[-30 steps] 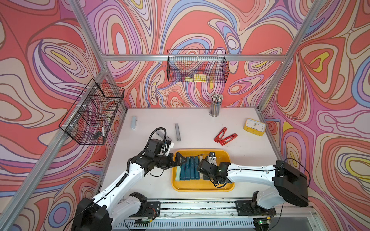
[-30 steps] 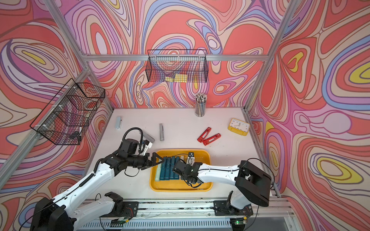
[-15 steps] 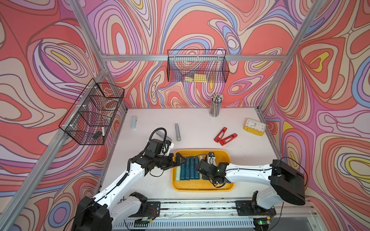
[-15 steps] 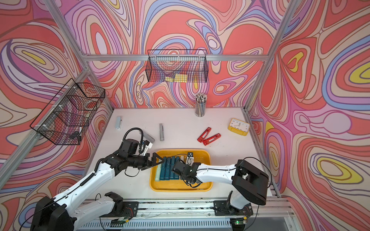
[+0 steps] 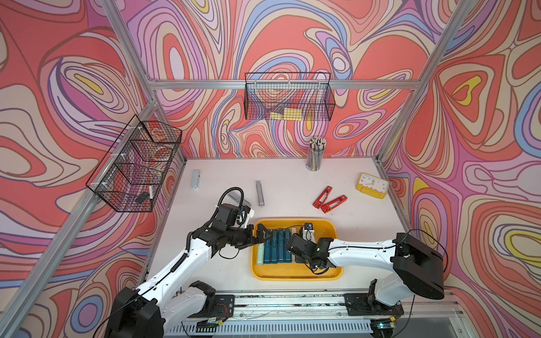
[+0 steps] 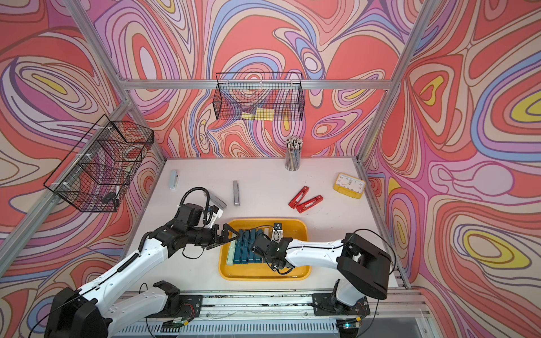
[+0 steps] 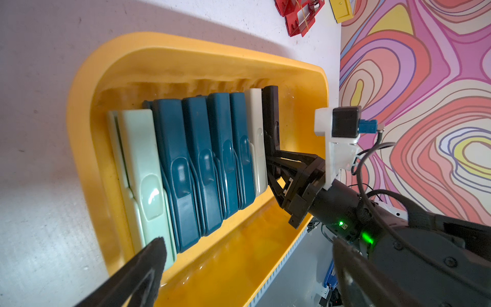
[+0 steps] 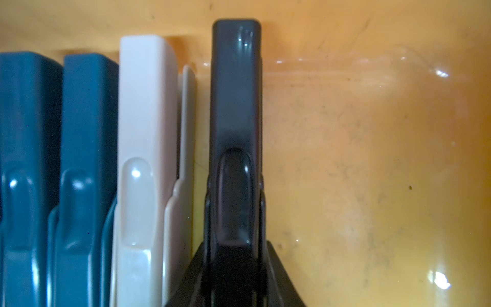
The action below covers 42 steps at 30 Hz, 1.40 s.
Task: Put the pruning pliers into the storage box
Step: Place the pruning pliers in the storage box.
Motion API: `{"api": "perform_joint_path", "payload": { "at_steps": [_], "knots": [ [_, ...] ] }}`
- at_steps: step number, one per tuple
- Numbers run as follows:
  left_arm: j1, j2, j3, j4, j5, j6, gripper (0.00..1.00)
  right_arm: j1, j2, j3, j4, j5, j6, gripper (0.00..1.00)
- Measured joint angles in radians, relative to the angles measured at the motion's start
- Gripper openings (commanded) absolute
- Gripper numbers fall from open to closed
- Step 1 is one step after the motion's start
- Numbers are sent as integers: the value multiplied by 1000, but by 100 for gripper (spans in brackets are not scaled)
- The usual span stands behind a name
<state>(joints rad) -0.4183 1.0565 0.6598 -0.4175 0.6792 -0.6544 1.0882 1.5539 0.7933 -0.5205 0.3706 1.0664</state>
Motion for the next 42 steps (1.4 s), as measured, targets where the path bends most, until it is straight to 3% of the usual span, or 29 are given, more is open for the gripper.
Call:
{"api": "perform_joint_path", "payload": {
  "at_steps": [17, 42],
  "knots": [
    [0, 8, -3, 5, 0, 0, 99, 0, 13, 7, -19, -11, -3, 47],
    [0, 13, -8, 15, 1, 0, 99, 0, -106, 72, -134, 31, -15, 44]
  ]
}}
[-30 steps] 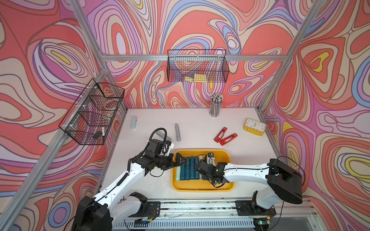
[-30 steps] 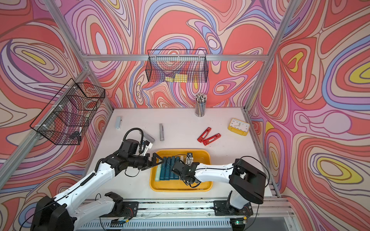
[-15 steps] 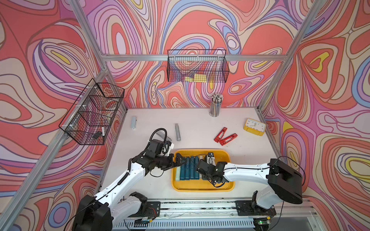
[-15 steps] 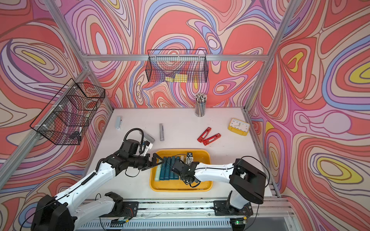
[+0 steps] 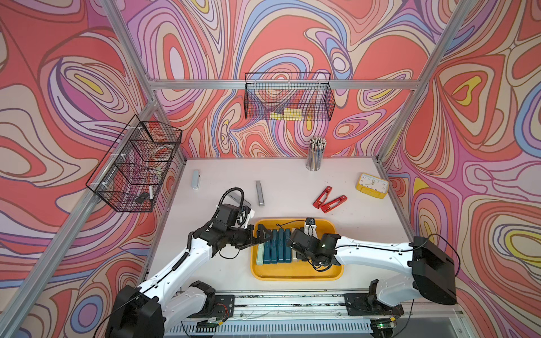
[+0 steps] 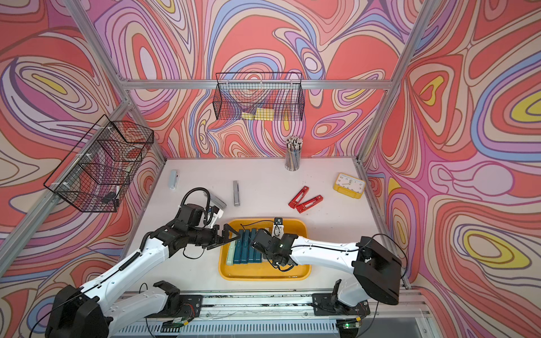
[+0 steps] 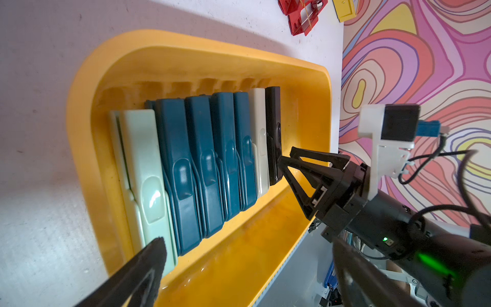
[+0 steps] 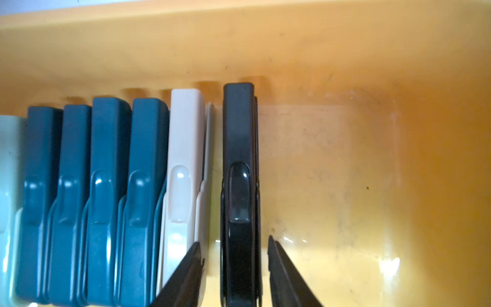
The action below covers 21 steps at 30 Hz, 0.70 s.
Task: Put the pruning pliers into the storage box
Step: Place the pruning pliers in the storage box.
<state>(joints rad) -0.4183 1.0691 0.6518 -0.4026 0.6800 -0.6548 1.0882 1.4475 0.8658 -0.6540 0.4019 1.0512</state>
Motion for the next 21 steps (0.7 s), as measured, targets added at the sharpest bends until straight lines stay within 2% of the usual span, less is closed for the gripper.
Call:
{"api": "perform_joint_path", "payload": {
  "at_steps": [11, 15, 21],
  "knots": [
    [0, 3, 0, 7, 0, -1, 99, -1, -45, 0, -58, 46, -10, 28],
    [0, 12, 0, 10, 0, -1, 99, -10, -45, -5, -53, 48, -10, 18],
    [-2, 22, 0, 10, 0, -5, 99, -52, -45, -63, -22, 45, -16, 12]
  ]
}}
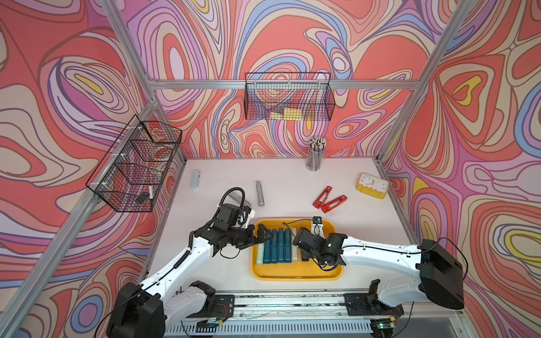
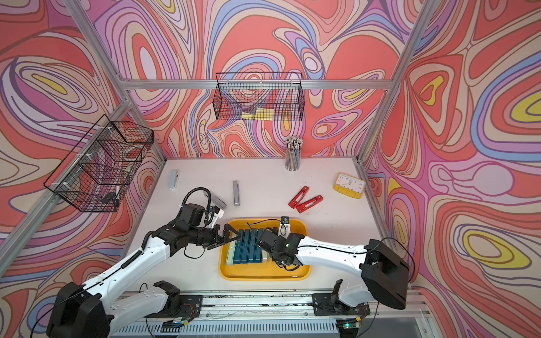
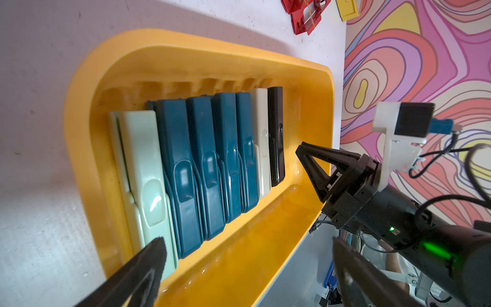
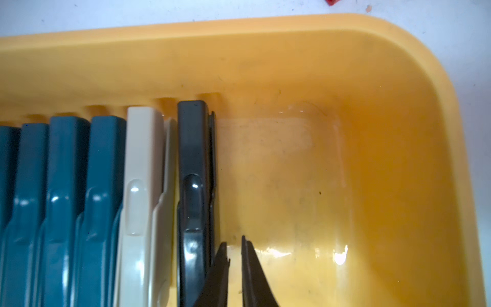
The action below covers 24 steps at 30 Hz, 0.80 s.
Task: Put the pruning pliers into the storage box
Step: Place the pruning pliers in the storage box.
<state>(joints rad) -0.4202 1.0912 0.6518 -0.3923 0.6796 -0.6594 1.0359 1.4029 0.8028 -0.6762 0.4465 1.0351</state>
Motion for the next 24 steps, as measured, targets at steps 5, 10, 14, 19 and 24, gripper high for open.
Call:
{"api": "perform_joint_path", "payload": {
  "at_steps": [5, 10, 14, 19, 24],
  "knots": [
    [-6, 4, 0, 2, 0, 0, 99, -47, 0, -41, 37, -17, -20, 9],
    [-6, 14, 0, 12, 0, 0, 99, -76, 1, -58, 92, -34, -43, 7],
    [-6, 18, 1, 15, 0, 0, 99, -82, 11, -75, 142, -54, -56, 7],
    [-6, 18, 1, 15, -1, 0, 99, -89, 37, -94, 189, -79, -71, 4],
    [-6, 18, 1, 15, -1, 0, 99, -89, 51, -94, 220, -97, -81, 5]
  ]
}}
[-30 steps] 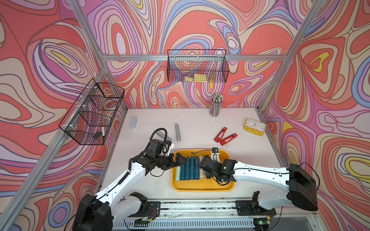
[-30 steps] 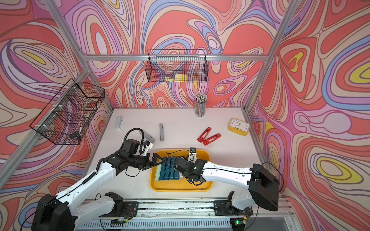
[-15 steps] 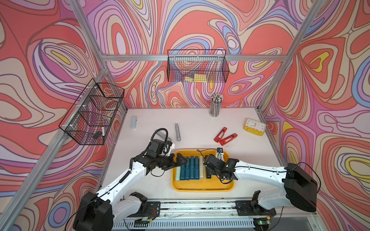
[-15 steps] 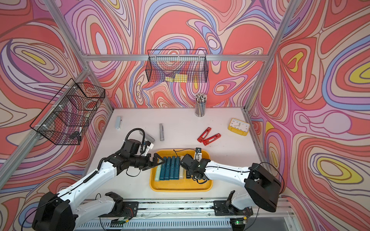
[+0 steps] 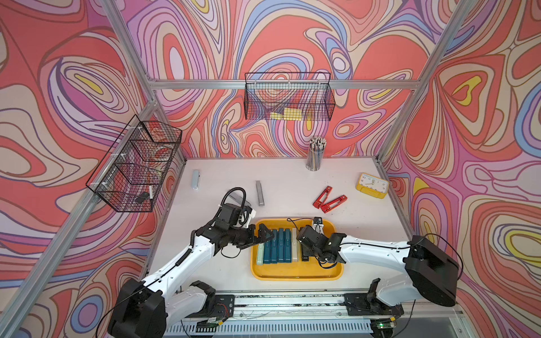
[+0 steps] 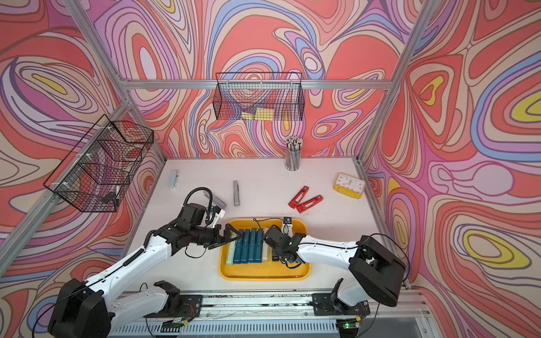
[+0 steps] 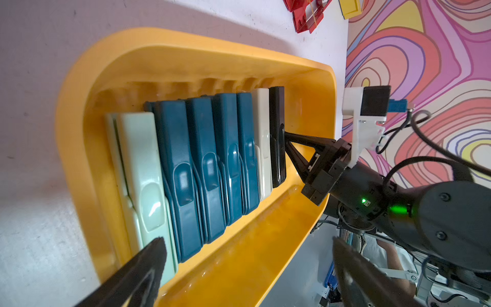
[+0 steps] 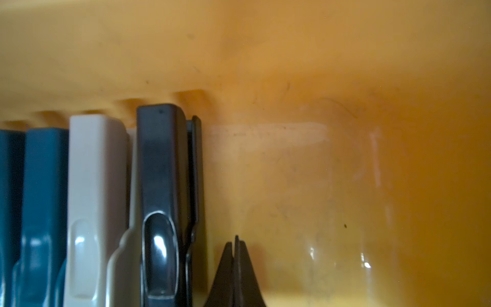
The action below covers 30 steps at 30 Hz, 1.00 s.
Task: Put the pruning pliers into the storage box
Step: Place the pruning pliers in the storage box.
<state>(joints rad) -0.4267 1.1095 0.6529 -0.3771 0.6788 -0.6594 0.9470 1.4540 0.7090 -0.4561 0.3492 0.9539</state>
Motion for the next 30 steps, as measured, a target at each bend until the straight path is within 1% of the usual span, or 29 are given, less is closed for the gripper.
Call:
{"api": "perform_joint_path", "payload": {
  "at_steps": [11, 30],
  "knots": [
    [0, -1, 0, 0, 0, 0, 99, 0, 31, 0, 42, -27, -11, 5],
    [-5, -1, 0, 0, 0, 0, 99, -2, 42, -2, 76, -35, -28, 5]
  ]
}}
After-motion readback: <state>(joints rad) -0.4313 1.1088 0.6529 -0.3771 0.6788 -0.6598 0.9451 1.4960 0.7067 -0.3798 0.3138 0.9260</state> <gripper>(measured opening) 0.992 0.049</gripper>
